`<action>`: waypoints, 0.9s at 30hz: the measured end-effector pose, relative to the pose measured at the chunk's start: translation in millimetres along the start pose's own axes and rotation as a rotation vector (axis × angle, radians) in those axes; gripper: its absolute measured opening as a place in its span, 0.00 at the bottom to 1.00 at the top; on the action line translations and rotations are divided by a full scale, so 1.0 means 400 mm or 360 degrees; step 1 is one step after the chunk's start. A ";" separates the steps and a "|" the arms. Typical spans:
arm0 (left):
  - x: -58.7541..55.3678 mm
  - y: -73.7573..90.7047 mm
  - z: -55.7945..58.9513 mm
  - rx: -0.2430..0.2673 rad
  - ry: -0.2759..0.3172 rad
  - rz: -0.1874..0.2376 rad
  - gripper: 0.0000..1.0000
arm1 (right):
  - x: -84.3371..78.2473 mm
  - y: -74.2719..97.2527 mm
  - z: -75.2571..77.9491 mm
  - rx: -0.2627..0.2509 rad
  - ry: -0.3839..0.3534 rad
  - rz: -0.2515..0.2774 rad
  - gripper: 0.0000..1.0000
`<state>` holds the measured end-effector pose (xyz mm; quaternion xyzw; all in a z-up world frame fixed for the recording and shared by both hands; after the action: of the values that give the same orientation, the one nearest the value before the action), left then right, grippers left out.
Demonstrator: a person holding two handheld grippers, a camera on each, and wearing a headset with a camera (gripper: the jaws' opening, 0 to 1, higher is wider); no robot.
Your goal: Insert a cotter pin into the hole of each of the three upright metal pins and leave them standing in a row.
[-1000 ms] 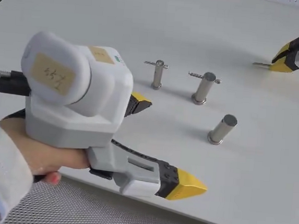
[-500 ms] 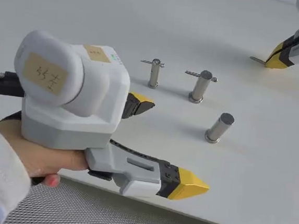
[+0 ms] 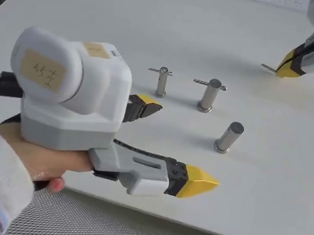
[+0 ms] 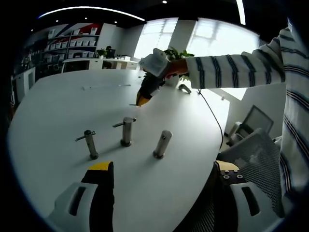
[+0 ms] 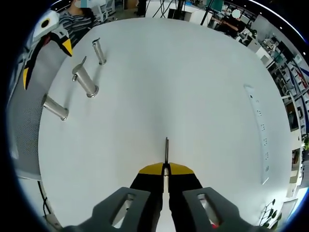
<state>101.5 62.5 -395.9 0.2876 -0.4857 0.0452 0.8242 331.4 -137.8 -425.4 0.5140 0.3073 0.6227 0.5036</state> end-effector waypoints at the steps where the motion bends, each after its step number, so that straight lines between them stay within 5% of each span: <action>1: 0.004 0.001 -0.001 0.0007 -0.0005 0.0010 0.82 | 0.003 0.011 -0.003 -0.0015 -0.0001 0.0018 0.00; 8: 0.046 0.008 -0.012 0.0046 -0.0012 0.0148 0.80 | 0.025 0.076 -0.037 -0.0130 -0.0021 0.0189 0.00; 17: 0.097 0.003 -0.031 0.0045 0.0018 0.0213 0.74 | 0.060 0.158 -0.111 -0.0262 0.0027 0.0363 0.00; 21: 0.122 -0.003 -0.039 0.0039 0.0043 0.0271 0.66 | 0.073 0.165 -0.098 -0.0319 0.0040 0.0446 0.00; 27: 0.151 -0.023 -0.051 0.0027 0.0048 0.0282 0.65 | 0.096 0.213 -0.135 -0.0398 0.0071 0.0535 0.00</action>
<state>152.3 53.0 -357.3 0.2499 -0.4963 0.1263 0.8217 255.1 -120.3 -351.2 0.4777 0.1485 0.7424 0.4457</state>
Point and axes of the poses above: the centre of the closed fingertips' face, and the gripper's own axes: y roughly backward along the fingers, z roughly to its right, x roughly out of its top, the point moved 6 cm from there along y, roughly backward along the fingers, and after that the axes turned 8 degrees about -x, right-handed, at the moved point
